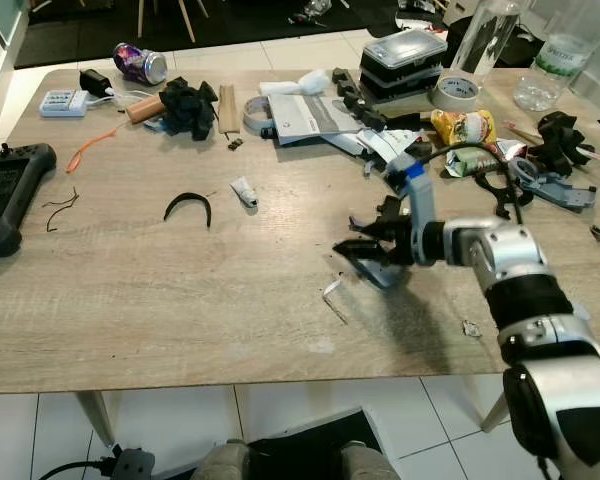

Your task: Picking trash to rubbish bin

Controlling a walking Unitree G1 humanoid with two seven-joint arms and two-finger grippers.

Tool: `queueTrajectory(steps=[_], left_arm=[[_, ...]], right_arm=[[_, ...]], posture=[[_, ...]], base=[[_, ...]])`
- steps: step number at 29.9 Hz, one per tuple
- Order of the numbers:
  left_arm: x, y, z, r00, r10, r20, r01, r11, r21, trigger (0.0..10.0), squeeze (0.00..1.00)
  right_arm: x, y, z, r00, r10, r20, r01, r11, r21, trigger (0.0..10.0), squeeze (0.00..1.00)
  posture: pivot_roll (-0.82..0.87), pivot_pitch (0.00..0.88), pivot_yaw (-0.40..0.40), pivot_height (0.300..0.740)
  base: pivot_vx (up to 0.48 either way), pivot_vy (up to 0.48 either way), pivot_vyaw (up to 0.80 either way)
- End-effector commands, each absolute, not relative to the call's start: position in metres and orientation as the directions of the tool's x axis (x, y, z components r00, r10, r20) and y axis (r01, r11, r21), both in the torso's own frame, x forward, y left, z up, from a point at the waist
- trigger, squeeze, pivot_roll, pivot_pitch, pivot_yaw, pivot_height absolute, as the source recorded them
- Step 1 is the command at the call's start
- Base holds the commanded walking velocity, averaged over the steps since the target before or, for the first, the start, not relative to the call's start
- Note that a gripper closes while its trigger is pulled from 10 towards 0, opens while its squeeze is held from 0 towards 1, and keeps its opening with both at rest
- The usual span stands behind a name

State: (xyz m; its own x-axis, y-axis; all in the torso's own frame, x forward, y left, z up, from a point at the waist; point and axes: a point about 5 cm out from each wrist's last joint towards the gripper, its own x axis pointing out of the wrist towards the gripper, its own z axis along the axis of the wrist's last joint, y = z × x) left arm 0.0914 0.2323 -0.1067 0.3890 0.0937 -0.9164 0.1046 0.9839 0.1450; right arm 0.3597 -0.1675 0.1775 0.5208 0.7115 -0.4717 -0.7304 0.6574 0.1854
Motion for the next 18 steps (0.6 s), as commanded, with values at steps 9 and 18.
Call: queueTrajectory(steps=[9,18], left_arm=[[0.083,0.227,-0.11,0.357,0.09,-0.93,0.094,0.987,0.132,10.0,0.0],[0.082,0.222,-0.111,0.355,0.083,-0.931,0.085,0.989,0.121,10.0,0.0]], right_arm=[[0.346,-0.17,0.16,0.503,0.618,-0.604,-0.728,0.68,0.088,10.0,0.0],[0.33,-0.172,0.129,0.488,0.514,-0.705,-0.712,0.702,0.018,10.0,0.0]], posture=[[0.05,0.125,-0.028,0.74],[0.05,0.123,-0.036,0.74]], base=[[0.0,0.0,0.0],[0.0,0.0,0.0]])
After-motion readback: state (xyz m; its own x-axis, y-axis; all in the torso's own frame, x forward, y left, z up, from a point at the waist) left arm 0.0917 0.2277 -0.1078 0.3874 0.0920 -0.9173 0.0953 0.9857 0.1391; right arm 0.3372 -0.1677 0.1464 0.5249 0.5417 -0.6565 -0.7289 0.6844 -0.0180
